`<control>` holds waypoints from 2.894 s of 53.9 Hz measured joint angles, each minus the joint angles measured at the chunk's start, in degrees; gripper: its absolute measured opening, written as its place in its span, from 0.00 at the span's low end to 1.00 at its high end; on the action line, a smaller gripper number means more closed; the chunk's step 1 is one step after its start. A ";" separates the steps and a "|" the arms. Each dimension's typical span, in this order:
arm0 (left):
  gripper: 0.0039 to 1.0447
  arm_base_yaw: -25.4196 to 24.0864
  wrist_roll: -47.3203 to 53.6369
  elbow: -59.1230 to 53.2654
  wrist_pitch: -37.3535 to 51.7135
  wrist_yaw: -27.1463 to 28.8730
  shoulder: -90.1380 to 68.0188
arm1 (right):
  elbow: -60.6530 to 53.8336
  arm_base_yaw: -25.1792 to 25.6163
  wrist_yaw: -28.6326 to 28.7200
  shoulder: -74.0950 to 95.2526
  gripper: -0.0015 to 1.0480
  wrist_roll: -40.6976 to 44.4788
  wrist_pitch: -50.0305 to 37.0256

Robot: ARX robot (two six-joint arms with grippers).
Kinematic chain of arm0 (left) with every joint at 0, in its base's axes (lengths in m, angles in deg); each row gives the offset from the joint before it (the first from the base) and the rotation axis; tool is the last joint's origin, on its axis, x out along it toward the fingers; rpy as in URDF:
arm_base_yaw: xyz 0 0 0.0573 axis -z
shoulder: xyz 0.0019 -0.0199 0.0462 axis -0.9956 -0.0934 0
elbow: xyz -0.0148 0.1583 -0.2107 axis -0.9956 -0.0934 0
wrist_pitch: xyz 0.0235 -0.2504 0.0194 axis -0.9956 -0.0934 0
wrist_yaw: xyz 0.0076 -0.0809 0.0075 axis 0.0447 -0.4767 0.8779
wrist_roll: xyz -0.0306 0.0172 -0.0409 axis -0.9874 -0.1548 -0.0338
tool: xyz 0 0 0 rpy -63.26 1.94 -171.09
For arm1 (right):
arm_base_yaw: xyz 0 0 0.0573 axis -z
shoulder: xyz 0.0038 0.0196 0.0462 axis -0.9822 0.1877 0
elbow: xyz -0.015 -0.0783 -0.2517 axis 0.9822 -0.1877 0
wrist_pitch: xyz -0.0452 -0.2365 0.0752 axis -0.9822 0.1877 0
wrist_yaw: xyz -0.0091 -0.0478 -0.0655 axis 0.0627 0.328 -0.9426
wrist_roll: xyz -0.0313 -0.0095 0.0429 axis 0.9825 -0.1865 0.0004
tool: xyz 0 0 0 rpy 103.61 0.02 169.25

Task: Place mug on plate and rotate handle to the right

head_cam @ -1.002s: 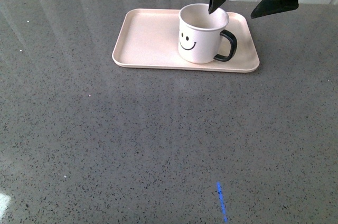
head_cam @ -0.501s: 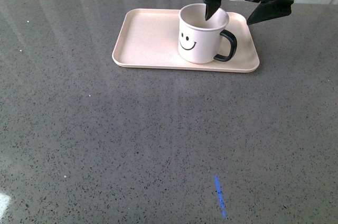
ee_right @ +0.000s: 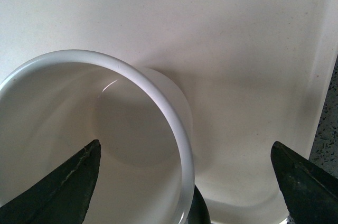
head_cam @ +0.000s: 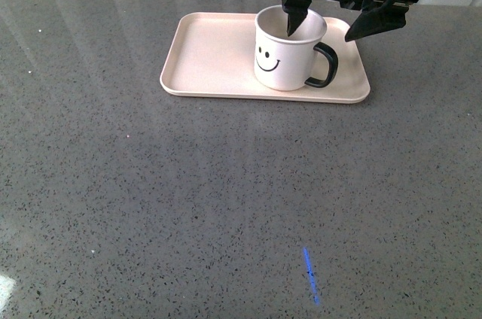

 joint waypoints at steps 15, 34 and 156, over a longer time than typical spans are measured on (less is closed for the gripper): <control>0.91 0.00 0.00 0.00 0.00 0.00 0.00 | 1.31 -0.66 -0.57 1.70 0.46 -1.01 1.07; 0.91 0.00 0.00 0.00 0.00 0.00 0.00 | 3.30 -0.85 -0.92 1.92 0.01 -2.29 2.45; 0.91 0.00 0.02 0.00 0.00 0.00 0.00 | 31.82 1.05 6.05 16.44 0.29 41.81 20.92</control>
